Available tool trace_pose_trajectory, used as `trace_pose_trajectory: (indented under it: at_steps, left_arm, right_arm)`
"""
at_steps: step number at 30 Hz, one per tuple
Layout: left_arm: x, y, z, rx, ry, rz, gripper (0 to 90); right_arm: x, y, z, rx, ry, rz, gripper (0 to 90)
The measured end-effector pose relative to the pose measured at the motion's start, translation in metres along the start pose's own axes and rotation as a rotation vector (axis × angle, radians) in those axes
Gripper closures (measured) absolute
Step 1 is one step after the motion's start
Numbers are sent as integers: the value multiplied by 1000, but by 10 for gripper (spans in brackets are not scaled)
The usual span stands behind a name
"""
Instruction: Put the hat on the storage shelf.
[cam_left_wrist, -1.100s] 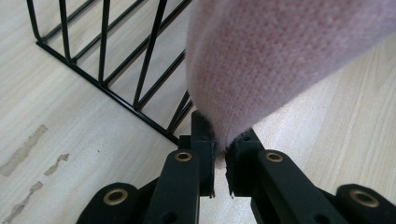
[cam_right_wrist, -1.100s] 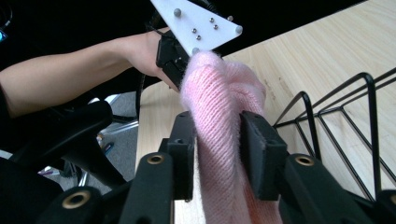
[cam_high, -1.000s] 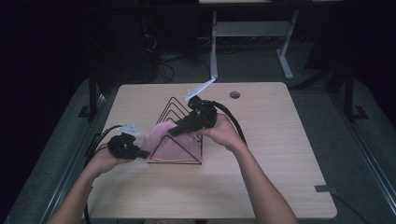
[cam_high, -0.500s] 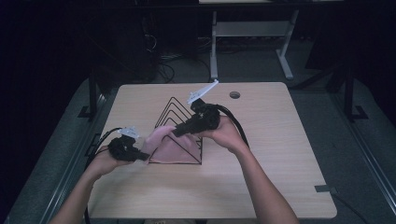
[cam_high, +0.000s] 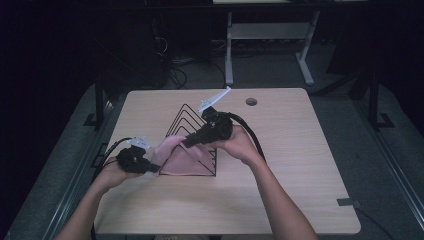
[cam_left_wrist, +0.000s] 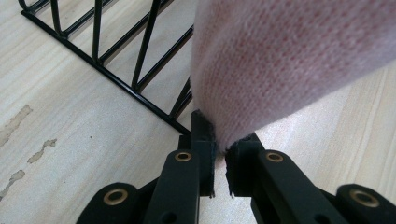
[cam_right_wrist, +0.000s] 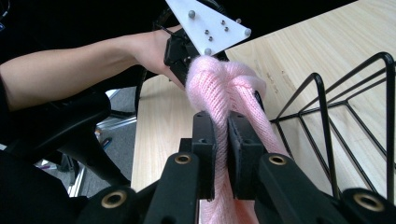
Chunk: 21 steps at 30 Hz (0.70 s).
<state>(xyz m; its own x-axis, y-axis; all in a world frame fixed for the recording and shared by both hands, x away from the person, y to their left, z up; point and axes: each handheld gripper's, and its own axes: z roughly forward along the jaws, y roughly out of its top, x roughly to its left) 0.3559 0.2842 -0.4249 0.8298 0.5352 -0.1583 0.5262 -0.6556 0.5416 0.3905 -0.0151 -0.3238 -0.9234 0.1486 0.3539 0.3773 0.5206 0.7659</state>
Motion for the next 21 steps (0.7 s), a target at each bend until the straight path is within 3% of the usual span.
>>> trace_pose_trajectory:
  at_steps: [7, 11, 21]
  left_arm:
    - [-3, 0, -4, -24, -6, -6, 780]
    - [-5, 2, -7, -21, -10, 3, 689]
    - [-6, 7, -11, -10, -8, 15, 648]
  right_arm:
    - [3, -3, -3, -27, -7, -8, 718]
    - [6, -5, -10, -37, -19, -1, 661]
    - [7, -6, -30, -46, -54, 5, 524]
